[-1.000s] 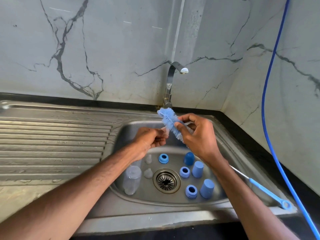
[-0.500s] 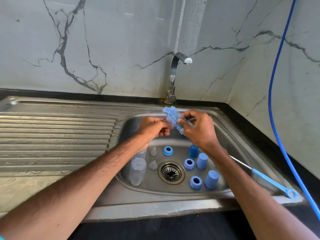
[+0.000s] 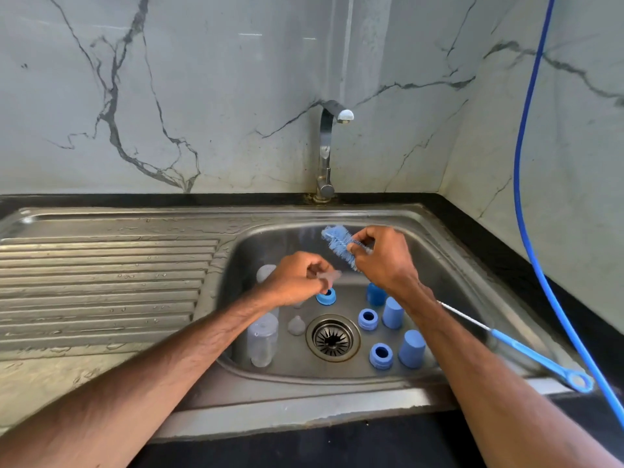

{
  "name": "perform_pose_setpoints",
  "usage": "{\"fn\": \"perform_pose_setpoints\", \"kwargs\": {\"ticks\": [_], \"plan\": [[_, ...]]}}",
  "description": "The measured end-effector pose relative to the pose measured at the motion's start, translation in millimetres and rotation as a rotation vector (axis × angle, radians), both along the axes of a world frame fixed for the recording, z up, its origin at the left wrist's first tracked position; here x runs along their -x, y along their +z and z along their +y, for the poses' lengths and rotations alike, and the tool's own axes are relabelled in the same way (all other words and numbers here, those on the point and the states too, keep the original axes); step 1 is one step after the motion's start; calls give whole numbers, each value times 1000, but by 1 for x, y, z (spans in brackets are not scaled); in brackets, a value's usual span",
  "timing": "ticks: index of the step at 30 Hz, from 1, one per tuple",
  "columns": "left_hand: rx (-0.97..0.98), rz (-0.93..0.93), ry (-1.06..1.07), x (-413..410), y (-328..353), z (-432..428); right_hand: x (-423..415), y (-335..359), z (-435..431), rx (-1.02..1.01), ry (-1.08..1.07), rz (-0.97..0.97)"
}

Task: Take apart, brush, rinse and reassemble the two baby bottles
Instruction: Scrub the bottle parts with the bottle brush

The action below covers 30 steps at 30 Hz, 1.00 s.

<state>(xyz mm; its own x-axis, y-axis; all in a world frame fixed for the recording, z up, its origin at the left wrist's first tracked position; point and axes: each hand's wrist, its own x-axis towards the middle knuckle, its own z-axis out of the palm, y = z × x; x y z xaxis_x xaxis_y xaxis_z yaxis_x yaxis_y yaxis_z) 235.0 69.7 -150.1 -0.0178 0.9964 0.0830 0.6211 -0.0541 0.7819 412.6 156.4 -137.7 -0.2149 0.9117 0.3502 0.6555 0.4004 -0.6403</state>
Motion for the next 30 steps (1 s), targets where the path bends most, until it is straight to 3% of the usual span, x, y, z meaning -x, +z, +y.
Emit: {"fn": "perform_pose_setpoints", "kwargs": {"ticks": [22, 30], "plan": [[363, 898, -225, -18, -26, -15, 4, 1, -6, 40, 89, -1], [414, 1008, -240, -21, -28, -18, 2, 3, -9, 60, 104, 13]]}}
